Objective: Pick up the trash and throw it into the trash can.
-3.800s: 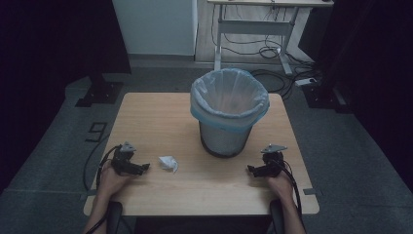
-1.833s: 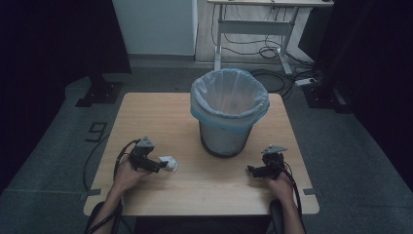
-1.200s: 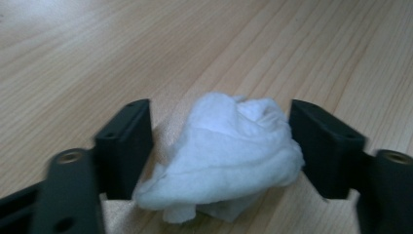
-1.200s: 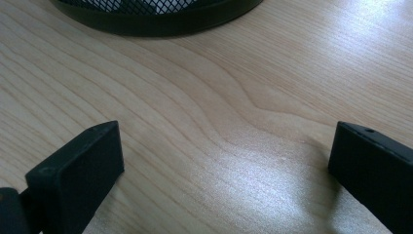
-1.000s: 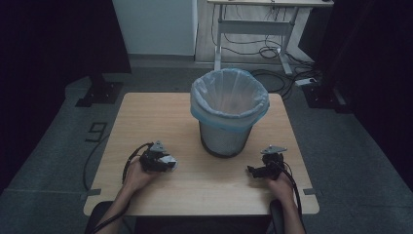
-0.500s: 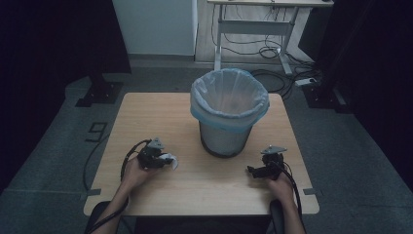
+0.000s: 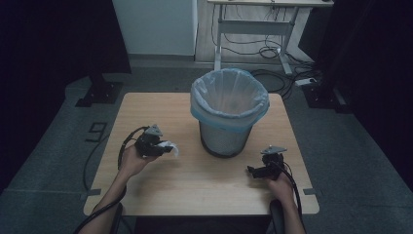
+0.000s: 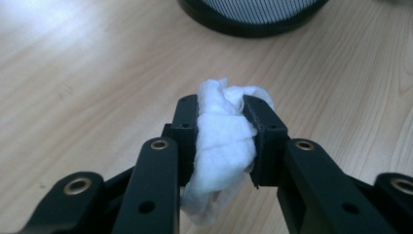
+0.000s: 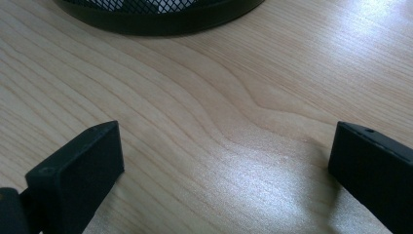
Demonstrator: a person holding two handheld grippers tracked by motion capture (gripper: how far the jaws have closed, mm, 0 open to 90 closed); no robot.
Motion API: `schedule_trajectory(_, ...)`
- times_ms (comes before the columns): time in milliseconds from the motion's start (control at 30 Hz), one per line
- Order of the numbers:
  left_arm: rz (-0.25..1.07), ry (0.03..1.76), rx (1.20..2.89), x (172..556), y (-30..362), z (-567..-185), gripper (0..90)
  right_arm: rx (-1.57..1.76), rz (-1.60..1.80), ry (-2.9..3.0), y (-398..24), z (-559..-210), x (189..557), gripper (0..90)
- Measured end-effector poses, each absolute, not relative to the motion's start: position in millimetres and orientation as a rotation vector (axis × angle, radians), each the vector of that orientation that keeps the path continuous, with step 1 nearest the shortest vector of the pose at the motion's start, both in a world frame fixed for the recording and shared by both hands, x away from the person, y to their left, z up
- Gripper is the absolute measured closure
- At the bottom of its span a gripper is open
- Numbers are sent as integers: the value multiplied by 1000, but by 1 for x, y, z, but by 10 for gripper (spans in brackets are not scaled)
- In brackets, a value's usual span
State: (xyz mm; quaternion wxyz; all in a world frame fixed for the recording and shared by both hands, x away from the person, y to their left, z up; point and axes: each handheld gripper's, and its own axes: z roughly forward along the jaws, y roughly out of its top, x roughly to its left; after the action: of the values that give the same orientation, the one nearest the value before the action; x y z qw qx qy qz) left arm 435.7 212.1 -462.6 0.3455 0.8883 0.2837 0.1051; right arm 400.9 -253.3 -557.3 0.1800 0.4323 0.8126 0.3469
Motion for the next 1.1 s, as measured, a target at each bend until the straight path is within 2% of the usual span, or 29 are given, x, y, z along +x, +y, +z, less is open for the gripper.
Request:
schedule_trajectory(667,177,738,2281,457,216,-403,689,1214,979,2298,-254,-557,401,0)
schedule_trajectory(1100,166,707,2303,465,212,-366,688,1214,979,2298,-254,-557,401,0)
